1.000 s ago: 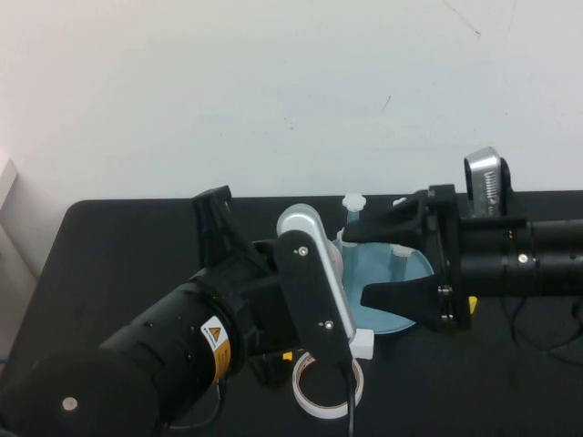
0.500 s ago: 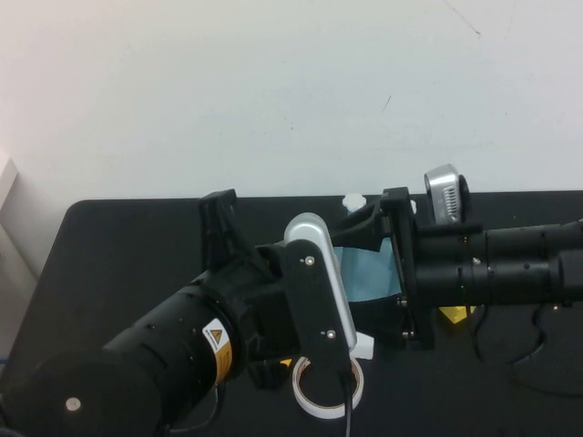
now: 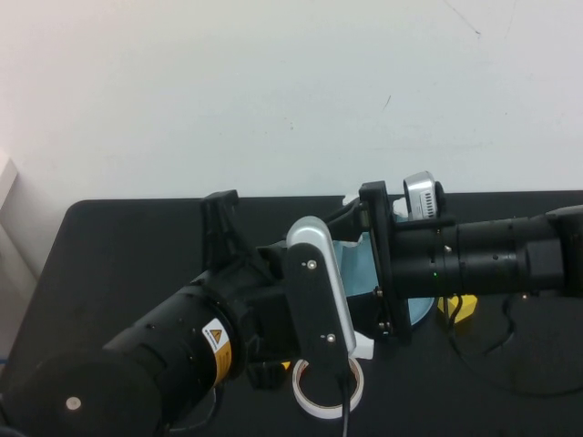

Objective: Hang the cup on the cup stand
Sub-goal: Adjust the cup with two arms

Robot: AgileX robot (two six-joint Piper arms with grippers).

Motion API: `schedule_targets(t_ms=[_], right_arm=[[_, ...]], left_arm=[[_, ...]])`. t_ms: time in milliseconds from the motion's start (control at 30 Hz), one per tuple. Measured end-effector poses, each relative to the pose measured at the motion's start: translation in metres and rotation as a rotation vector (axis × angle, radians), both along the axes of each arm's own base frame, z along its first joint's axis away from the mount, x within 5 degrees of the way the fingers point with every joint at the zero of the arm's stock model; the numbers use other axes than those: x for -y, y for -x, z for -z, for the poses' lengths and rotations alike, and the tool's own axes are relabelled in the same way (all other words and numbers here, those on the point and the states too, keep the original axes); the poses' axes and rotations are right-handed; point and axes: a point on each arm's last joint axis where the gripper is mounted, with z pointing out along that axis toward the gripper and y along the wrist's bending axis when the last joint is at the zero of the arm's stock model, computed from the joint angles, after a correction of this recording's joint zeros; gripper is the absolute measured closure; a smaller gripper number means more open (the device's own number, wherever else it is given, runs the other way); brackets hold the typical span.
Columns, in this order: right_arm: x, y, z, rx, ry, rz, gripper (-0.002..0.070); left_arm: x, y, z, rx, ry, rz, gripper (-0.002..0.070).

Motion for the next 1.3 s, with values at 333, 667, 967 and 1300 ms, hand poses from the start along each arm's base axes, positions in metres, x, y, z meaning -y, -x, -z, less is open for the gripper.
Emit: schedule_targets(t_ms=[333,667,967,1300], right_arm=[[-0.0021,-0.0031,-0.0007,0.023,0.005,-0.006,0.0107],[-0.0021,-0.0035,-0.0012,0.075,0.010,-0.017,0.0122],[-0.0021,-0.0035,-0.0012,0.082,0.011,-0.019,0.0122],[-0.0021,-0.0038,0.0012,0.088,0.025,-0.024,0.0122]], left_arm=[[0.0002,0.0001,-0.0001,0.008,-0.009,0.007,0.0657],[0.0002,0.0001,-0.0001,0.008,-0.009,0.007,0.0657],[0.0003,0.0001,-0.0002,0.009,-0.010,0.008,0.0657],[0.0006,0.0003,-0.0001,0.009,-0.011,0.013,0.0489]])
